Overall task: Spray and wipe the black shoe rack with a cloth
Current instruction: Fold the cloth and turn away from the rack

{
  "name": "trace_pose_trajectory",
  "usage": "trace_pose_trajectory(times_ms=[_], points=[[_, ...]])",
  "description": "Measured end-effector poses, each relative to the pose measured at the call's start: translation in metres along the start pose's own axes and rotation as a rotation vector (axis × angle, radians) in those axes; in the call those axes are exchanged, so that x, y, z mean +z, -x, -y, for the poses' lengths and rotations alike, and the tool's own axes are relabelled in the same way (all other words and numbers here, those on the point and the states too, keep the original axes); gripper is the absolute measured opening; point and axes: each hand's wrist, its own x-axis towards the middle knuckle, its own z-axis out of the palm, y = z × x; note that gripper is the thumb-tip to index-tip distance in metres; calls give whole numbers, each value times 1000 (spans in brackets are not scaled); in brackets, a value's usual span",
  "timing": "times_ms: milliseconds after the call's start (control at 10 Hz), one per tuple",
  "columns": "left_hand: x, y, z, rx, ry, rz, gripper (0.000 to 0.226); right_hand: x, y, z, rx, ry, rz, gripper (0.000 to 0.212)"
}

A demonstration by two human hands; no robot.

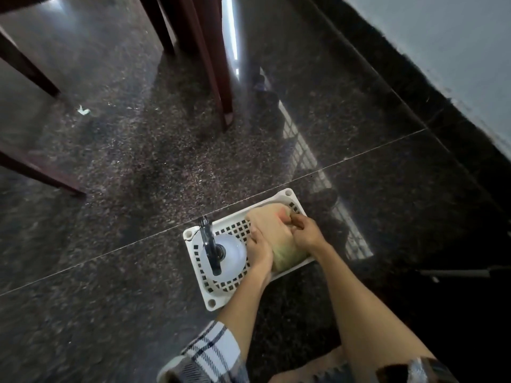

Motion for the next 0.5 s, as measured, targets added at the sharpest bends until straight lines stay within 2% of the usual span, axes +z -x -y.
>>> trace_pose_trajectory(times_ms=[100,200,300,400,500], points=[[9,7,-9,3,-178,-163,54,2,2,-5,-2,58,-93,38],[16,14,-19,-45,-256,-260,43,1,6,-4,0,108,-113,37],[19,26,-26,-33,-296,-284,47,0,13,1,20,152,-102,38],[16,41,-31,98,-356,-220,65,-5,25,13,-2,201,-87,35],[12,60,-40,165,-311,-154,65,-11,37,33,4,202,-35,38]])
